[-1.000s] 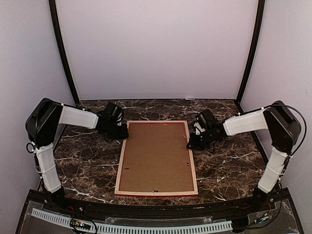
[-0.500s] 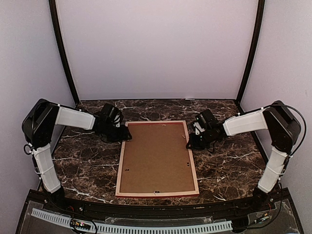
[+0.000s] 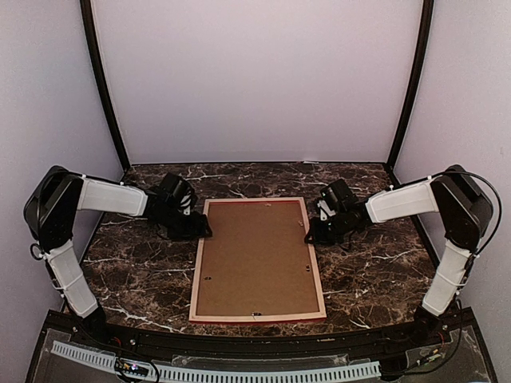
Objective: Put the photo into the frame
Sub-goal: Adjust the photo frame at the center of the board.
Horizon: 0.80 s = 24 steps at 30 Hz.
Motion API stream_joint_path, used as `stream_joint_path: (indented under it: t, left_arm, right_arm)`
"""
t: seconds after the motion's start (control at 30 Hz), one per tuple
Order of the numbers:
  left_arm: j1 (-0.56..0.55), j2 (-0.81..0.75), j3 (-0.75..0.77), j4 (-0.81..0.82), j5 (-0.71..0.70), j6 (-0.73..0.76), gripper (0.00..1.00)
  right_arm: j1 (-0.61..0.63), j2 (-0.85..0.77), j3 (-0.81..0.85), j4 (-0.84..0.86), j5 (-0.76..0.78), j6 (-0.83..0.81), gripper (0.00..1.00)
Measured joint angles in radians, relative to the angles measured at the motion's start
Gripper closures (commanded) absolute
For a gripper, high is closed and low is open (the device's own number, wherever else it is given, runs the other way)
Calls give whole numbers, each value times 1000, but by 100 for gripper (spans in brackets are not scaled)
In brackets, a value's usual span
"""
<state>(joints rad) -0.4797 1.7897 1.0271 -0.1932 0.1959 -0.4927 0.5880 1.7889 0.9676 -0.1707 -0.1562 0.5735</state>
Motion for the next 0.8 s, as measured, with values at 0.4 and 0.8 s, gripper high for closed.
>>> stream_joint_path:
  t: [0.4, 0.8]
  left_arm:
    - [-148, -196, -141, -79, -31, 63, 5]
    - [-288, -295, -218, -140, -68, 98, 4]
  right_arm:
    - [-42, -2, -27, 65, -20, 22, 100]
    - [-53, 1, -25, 65, -30, 10, 100]
